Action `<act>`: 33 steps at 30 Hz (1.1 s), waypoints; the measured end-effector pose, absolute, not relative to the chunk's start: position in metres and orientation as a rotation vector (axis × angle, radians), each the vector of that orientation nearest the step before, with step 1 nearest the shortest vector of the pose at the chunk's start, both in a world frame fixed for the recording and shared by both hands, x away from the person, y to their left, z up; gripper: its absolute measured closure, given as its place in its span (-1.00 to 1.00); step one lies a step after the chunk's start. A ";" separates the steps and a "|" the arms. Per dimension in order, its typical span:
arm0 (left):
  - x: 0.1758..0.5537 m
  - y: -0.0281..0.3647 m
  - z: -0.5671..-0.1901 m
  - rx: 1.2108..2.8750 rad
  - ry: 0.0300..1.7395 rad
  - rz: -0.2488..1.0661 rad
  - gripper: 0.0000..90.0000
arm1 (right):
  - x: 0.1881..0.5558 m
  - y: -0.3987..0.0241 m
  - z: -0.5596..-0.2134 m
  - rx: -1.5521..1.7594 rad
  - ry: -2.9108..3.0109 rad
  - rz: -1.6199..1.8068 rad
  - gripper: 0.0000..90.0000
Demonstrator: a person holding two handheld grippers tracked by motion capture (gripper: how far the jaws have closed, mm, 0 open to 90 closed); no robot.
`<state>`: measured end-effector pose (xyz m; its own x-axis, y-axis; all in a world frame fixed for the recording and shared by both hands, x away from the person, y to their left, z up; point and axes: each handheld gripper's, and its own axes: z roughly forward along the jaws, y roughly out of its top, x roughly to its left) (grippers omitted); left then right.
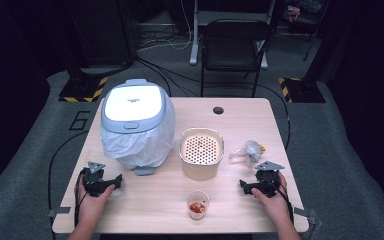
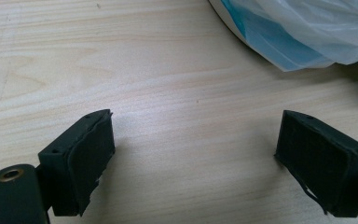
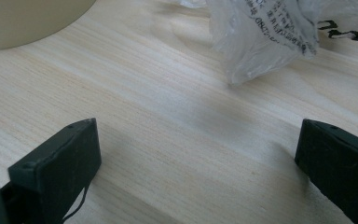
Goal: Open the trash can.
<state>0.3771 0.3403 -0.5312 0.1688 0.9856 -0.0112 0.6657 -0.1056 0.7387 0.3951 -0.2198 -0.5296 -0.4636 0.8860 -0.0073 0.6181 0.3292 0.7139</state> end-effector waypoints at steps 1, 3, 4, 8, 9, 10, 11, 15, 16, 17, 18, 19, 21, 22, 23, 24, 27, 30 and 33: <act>0.377 0.340 -0.531 1.849 1.556 0.673 -0.76 | 0.395 -0.220 -0.530 1.331 2.202 0.920 -1.00; 0.377 0.339 -0.531 1.854 1.547 0.672 -0.79 | 0.395 -0.220 -0.530 1.329 2.203 0.920 -1.00; 0.378 0.338 -0.532 1.847 1.547 0.670 -0.82 | 0.395 -0.220 -0.530 1.329 2.204 0.920 -1.00; 0.375 0.335 -0.531 1.888 1.519 0.645 -0.91 | 0.395 -0.220 -0.530 1.329 2.203 0.919 -1.00; 0.375 0.335 -0.531 1.883 1.519 0.643 -0.89 | 0.395 -0.220 -0.530 1.329 2.203 0.920 -1.00; 0.374 0.334 -0.532 1.850 1.521 0.658 -0.84 | 0.395 -0.220 -0.530 1.329 2.203 0.920 -1.00; 0.373 0.336 -0.531 1.853 1.522 0.658 -0.75 | 0.395 -0.220 -0.530 1.327 2.202 0.919 -1.00; 0.372 0.338 -0.528 1.826 1.545 0.625 -0.61 | 0.395 -0.220 -0.530 1.327 2.202 0.919 -1.00; 0.372 0.338 -0.528 1.807 1.548 0.634 -0.59 | 0.395 -0.220 -0.530 1.327 2.202 0.920 -1.00; 0.371 0.340 -0.528 1.821 1.550 0.636 -0.56 | 0.395 -0.220 -0.530 1.326 2.202 0.919 -1.00; 0.371 0.339 -0.528 1.791 1.561 0.639 -0.53 | 0.395 -0.220 -0.530 1.327 2.202 0.920 -1.00; 0.371 0.339 -0.528 1.791 1.561 0.639 -0.47 | 0.395 -0.220 -0.530 1.327 2.202 0.920 -1.00; 0.370 0.341 -0.524 1.829 1.580 0.642 -0.25 | 0.395 -0.220 -0.530 1.327 2.202 0.920 -1.00; 0.370 0.342 -0.524 1.817 1.579 0.628 -0.21 | 0.395 -0.220 -0.530 1.326 2.203 0.920 -1.00; 0.369 0.342 -0.522 1.812 1.577 0.582 -0.13 | 0.395 -0.219 -0.530 1.332 2.201 0.926 -1.00; 0.369 0.342 -0.522 1.812 1.577 0.582 0.04 | 0.395 -0.219 -0.530 1.331 2.200 0.923 -1.00; 0.366 0.342 -0.519 1.808 1.544 0.468 0.18 | 0.395 -0.219 -0.530 1.332 2.201 0.926 -1.00; 0.364 0.335 -0.512 1.821 1.506 0.433 0.52 | 0.394 -0.220 -0.530 1.332 2.204 0.924 -1.00; 0.362 0.324 -0.506 1.825 1.466 0.449 0.77 | 0.394 -0.219 -0.529 1.340 2.203 0.926 -1.00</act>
<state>0.3622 0.3241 -0.5060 0.2856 0.9424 -0.1740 0.6836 -0.0731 0.7261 0.3938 -0.2192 -0.5294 -0.4610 0.8874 0.0035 0.6232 0.3210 0.7131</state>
